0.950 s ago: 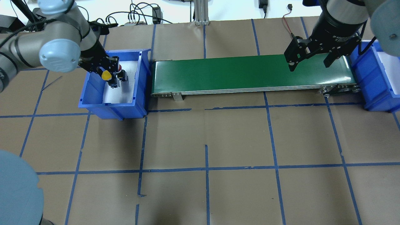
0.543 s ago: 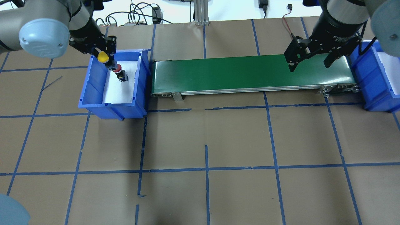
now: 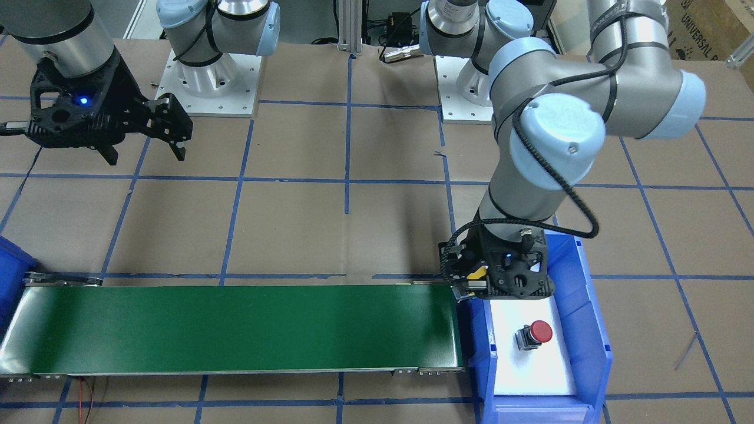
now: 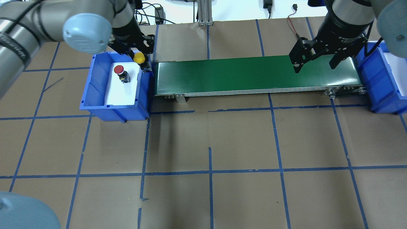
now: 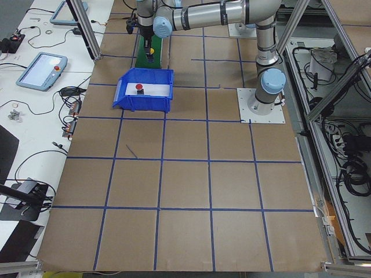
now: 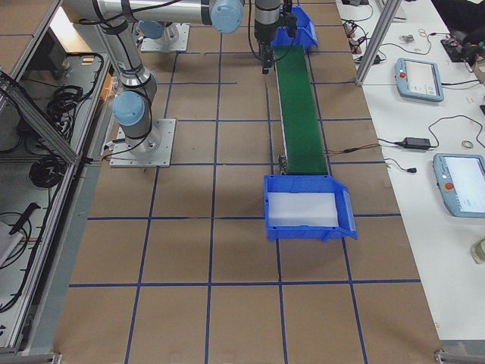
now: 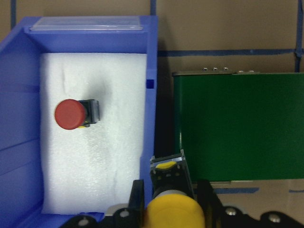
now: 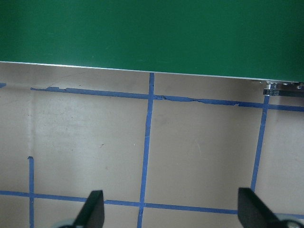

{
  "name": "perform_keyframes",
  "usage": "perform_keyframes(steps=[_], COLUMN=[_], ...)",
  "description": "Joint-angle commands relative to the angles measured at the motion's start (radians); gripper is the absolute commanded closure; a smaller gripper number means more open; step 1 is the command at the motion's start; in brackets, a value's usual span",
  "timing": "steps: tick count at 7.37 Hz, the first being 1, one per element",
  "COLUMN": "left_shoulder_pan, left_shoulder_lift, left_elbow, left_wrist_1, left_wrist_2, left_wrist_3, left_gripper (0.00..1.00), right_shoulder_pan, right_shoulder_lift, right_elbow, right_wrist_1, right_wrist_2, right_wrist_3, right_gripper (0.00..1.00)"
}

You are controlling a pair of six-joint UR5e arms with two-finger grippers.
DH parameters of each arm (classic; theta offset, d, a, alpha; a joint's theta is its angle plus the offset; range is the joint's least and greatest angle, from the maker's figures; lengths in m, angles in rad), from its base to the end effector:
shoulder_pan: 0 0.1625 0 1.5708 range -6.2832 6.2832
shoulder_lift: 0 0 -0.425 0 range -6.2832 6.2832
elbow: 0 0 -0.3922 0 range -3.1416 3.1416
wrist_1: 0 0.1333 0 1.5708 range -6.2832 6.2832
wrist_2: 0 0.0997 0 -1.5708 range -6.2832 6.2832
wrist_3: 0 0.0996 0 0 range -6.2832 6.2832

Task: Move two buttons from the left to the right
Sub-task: 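Carry the yellow button onto the conveyor and release it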

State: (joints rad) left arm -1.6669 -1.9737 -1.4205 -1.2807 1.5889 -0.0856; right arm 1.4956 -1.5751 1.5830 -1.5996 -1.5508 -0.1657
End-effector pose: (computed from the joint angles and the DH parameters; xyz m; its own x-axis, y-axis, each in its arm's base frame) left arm -0.1932 -0.6341 0.3597 -0.9998 0.0099 -0.0148 0.0104 0.9992 -0.0389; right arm 0.0979 -0.5009 0.4869 -0.9957 -0.0908 -0.0163 -0.0904 0.9956 -0.0239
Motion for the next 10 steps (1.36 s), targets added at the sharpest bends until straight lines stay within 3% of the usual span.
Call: perform_keyframes(steps=[1, 5, 7, 9, 10], left_shoulder_pan=[-0.011, -0.013, -0.013, -0.013, -0.013], left_shoulder_lift=[-0.072, -0.112, -0.112, -0.096, -0.068], left_elbow=[0.002, 0.006, 0.008, 0.009, 0.009], left_wrist_1=[0.045, 0.06, 0.058, 0.058, 0.055], left_wrist_2=[-0.003, 0.005, -0.006, -0.006, -0.004], left_wrist_3=[-0.006, 0.084, 0.084, 0.084, 0.087], left_gripper=[0.74, 0.73, 0.45, 0.0, 0.0], right_shoulder_pan=[0.0, 0.0, 0.0, 0.0, 0.0], right_shoulder_lift=[0.0, 0.001, 0.001, 0.0, 0.0], right_elbow=[0.0, 0.0, 0.0, 0.0, 0.0], right_wrist_1=[0.001, 0.004, 0.006, 0.006, 0.006], right_wrist_2=[0.0, 0.0, 0.0, 0.0, 0.0], right_wrist_3=[0.0, -0.002, -0.002, -0.002, -0.002], right_gripper=[0.0, 0.0, 0.0, 0.0, 0.0])
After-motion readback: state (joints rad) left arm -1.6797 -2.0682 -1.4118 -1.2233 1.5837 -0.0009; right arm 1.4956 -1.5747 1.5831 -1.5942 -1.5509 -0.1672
